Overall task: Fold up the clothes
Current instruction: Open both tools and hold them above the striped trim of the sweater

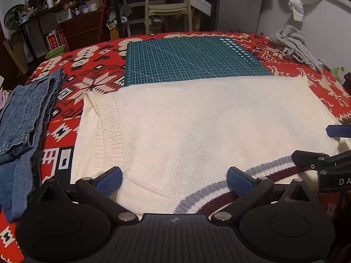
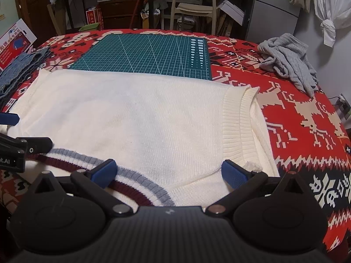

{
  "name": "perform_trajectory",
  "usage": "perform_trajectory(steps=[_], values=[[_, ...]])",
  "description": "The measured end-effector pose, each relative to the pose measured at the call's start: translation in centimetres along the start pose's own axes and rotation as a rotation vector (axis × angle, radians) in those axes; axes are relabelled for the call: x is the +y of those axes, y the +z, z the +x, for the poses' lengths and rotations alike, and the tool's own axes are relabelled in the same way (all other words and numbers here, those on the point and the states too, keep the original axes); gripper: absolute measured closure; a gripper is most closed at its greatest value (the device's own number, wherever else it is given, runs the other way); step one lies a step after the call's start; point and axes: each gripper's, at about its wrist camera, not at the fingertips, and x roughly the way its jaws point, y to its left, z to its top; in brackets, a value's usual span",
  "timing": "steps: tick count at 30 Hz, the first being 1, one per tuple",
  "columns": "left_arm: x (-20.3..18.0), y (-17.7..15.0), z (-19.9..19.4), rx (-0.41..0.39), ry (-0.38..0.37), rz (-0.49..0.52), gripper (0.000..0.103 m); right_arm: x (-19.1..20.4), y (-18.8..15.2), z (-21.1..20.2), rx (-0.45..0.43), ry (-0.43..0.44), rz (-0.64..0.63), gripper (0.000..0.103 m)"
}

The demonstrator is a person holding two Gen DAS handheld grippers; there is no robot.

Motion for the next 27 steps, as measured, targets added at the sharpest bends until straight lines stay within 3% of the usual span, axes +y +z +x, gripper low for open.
perform_trajectory(steps=[8,21,27], values=[[-0.1,0.2,0.0,0.015,0.005,-0.007,0.000,0.0,0.0,0.0,-0.001,-0.001,-0.002,0.001],[-0.8,0.0,-0.2,-0.006,0.036,0.025,0.000,1.3,-1.2,-0.6,-0.094,-0.063,-0.033,0.001],[-0.7,0.1,0.0,-0.003,0.041,0.017,0.000,0.5,-1.2,-0.4,-0.073,-0.038,0.039,0.001]])
